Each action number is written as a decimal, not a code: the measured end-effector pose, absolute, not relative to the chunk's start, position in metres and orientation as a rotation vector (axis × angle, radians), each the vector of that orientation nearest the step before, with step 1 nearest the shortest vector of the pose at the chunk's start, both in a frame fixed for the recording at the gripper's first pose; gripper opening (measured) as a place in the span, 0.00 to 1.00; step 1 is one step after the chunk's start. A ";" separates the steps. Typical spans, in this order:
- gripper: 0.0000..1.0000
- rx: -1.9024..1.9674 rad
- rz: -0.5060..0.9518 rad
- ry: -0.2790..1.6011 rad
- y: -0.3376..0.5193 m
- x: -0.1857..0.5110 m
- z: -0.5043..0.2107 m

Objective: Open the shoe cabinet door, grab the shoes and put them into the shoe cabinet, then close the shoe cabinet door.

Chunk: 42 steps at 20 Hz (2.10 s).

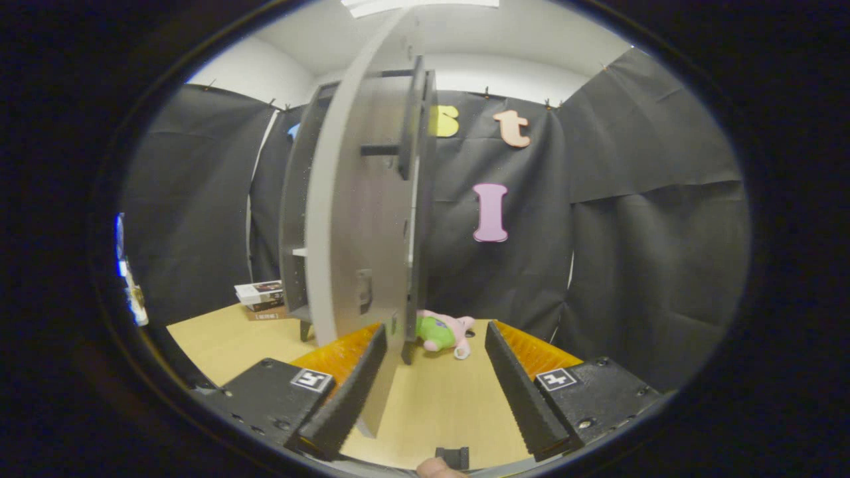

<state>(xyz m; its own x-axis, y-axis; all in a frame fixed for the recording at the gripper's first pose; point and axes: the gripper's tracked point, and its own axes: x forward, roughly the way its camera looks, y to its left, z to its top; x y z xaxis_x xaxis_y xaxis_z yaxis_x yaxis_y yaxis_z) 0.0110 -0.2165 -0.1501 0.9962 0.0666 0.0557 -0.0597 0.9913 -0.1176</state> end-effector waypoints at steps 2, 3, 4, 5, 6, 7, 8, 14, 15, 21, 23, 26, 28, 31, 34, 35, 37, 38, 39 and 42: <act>0.93 -0.144 0.021 -0.055 -0.209 0.011 -0.151; 0.93 -0.152 0.017 -0.045 -0.202 0.011 -0.152; 0.93 -0.156 0.018 -0.035 -0.195 0.012 -0.154; 0.93 -0.151 0.027 -0.043 -0.187 0.011 -0.149; 0.92 -0.141 0.038 -0.051 -0.180 0.011 -0.144; 0.92 -0.127 0.046 -0.052 -0.174 0.012 -0.143; 0.92 -0.118 0.056 -0.052 -0.165 0.012 -0.145; 0.92 -0.107 0.077 -0.078 -0.127 0.016 -0.146; 0.93 -0.116 0.080 -0.084 -0.123 0.017 -0.146; 0.92 -0.113 0.094 -0.093 -0.098 0.019 -0.149; 0.92 -0.111 0.103 -0.100 -0.087 0.028 -0.143; 0.92 -0.134 0.081 -0.085 -0.071 0.037 -0.154; 0.93 -0.142 0.060 -0.058 -0.061 0.047 -0.164; 0.92 -0.102 0.071 -0.036 -0.036 0.068 -0.170; 0.92 -0.037 0.122 -0.032 -0.001 0.092 -0.170; 0.92 -0.025 0.143 -0.037 0.013 0.103 -0.168; 0.92 -0.008 0.199 -0.033 0.046 0.129 -0.170; 0.92 0.005 0.235 -0.009 0.063 0.141 -0.177; 0.94 0.022 0.256 0.018 0.077 0.149 -0.185; 0.95 0.044 0.259 0.024 0.089 0.154 -0.187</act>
